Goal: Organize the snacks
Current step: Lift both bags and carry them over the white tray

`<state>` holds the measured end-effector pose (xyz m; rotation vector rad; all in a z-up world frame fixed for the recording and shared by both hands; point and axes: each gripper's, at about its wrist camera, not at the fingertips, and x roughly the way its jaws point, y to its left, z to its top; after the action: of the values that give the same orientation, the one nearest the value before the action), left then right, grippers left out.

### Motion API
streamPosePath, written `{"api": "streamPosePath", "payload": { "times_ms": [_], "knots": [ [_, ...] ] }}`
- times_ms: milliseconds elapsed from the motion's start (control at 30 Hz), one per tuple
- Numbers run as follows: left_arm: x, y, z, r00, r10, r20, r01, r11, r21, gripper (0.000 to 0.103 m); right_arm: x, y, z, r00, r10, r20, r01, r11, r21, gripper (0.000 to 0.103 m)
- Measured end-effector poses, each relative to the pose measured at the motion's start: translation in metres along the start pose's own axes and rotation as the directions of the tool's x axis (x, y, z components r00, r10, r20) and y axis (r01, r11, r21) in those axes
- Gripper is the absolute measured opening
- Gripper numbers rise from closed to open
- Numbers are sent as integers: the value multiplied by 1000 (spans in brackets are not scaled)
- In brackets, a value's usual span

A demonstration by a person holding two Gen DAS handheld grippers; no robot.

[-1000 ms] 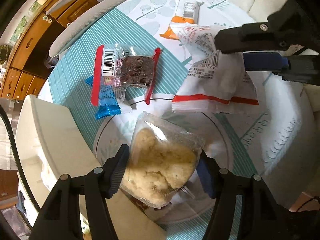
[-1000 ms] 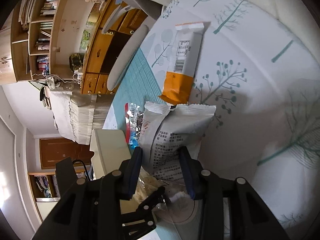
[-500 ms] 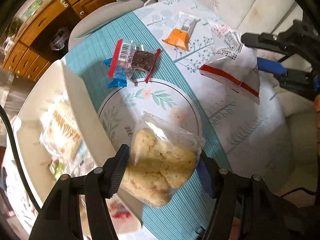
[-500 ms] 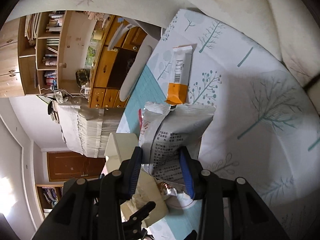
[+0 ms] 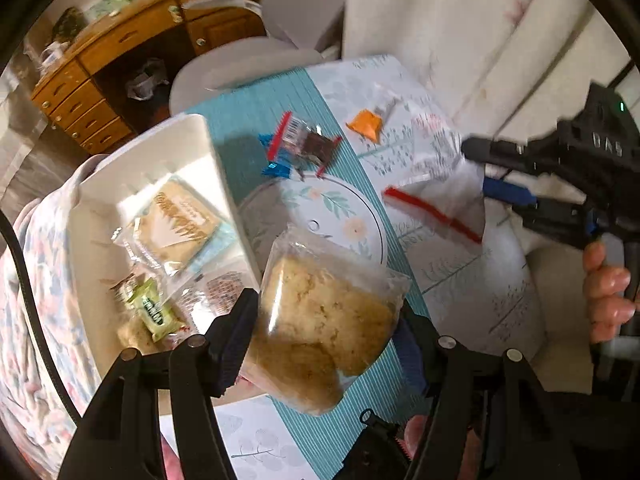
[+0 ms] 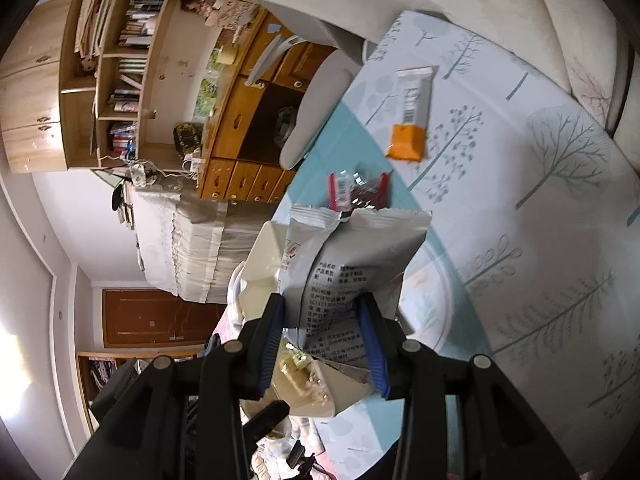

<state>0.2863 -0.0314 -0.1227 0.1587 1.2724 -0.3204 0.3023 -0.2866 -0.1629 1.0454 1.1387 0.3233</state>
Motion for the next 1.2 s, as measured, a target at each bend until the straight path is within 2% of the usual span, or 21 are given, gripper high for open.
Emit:
{"api": "streamPosePath", "payload": {
  "times_ms": [400,700,800,1200],
  "knots": [
    [-48,68,-48,989,9,149,8,993,-115,63,16,48,-64,999,9,-32,-11,998,-63,38],
    [-62,130,-88,968,16,250,34,981,-192,63,48,85,-115,997,-53,-64,42,987,-158,38],
    [-62,149,-99,963,-7,269,65,976,-208,63,58,95,-128,995,-77,-67,63,980,-186,38],
    [-48,212,-126,950,-28,310,112,959,-259,64,103,136,-168,980,-186,-66,157,938,-309,38]
  ]
}}
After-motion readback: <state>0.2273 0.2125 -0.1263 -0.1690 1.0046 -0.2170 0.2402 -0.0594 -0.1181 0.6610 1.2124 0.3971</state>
